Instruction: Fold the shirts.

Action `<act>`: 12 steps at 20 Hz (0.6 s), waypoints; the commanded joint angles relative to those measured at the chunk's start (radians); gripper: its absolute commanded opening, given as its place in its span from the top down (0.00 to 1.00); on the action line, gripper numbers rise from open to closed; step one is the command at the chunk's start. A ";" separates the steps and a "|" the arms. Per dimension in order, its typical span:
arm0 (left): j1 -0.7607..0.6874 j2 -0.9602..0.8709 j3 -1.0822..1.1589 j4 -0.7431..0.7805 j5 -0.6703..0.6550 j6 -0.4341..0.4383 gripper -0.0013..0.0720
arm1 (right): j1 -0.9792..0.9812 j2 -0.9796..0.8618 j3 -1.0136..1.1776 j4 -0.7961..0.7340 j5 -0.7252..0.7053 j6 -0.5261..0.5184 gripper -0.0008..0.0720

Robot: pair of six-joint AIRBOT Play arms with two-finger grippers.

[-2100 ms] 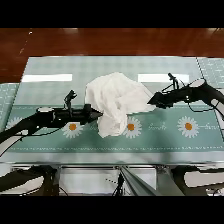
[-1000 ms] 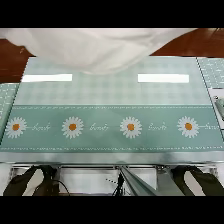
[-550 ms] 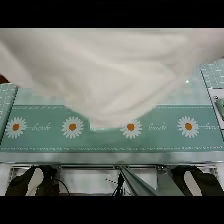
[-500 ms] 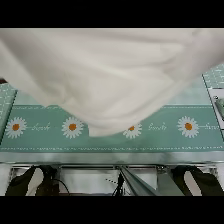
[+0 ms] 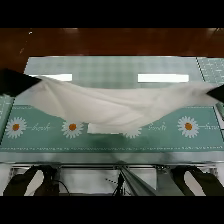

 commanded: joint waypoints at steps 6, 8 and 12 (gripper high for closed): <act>-0.164 -0.267 -0.217 -0.019 0.565 -0.003 0.94 | 0.178 -0.358 -0.180 -0.079 -0.530 -0.003 0.94; -0.164 -0.317 -0.193 -0.115 0.639 0.025 0.94 | 0.178 -0.399 -0.180 -0.077 -0.647 0.067 0.94; -0.177 -0.386 -0.186 -0.243 0.750 0.109 0.94 | 0.178 -0.463 -0.180 -0.076 -0.755 0.132 0.94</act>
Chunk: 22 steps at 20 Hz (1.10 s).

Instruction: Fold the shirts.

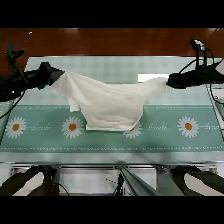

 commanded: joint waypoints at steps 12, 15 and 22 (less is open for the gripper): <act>0.119 -0.315 0.048 -0.106 -0.368 0.024 0.46 | 0.005 -0.155 -0.004 -0.003 -0.040 0.039 0.94; 0.302 -0.220 0.070 0.040 -0.474 -0.082 0.48 | 0.005 -0.155 -0.004 -0.004 0.024 -0.016 0.94; 0.278 -0.110 -0.137 0.324 -0.647 -0.069 0.48 | 0.005 -0.155 -0.004 -0.006 0.037 -0.032 0.94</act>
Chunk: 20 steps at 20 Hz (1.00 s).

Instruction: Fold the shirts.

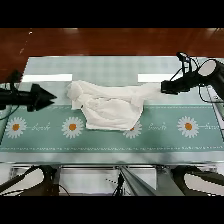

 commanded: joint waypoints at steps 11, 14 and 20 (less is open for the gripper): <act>-0.352 -0.185 -0.275 -0.182 0.184 0.177 0.48 | 0.001 0.000 -0.001 -0.002 0.020 -0.008 0.94; -0.395 -0.253 -0.275 -0.182 0.233 0.177 0.48 | 0.001 0.000 -0.001 -0.002 0.028 -0.008 0.94; -0.428 -0.270 -0.275 -0.248 0.377 0.177 0.48 | 0.001 0.000 -0.001 -0.002 0.050 -0.008 0.94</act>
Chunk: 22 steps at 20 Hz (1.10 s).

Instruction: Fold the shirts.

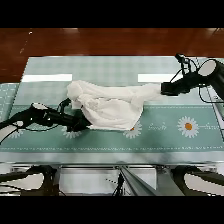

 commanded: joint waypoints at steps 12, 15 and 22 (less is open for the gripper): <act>-0.042 -0.016 -0.001 -0.032 0.055 0.085 0.94 | 0.001 0.000 -0.001 0.000 0.008 0.001 0.94; -0.042 0.056 0.003 -0.033 0.048 0.115 0.94 | 0.001 0.016 0.000 0.000 0.004 0.000 0.94; 0.047 0.592 0.223 -0.032 0.102 0.088 0.94 | 0.001 0.292 0.080 0.000 -0.176 -0.072 0.94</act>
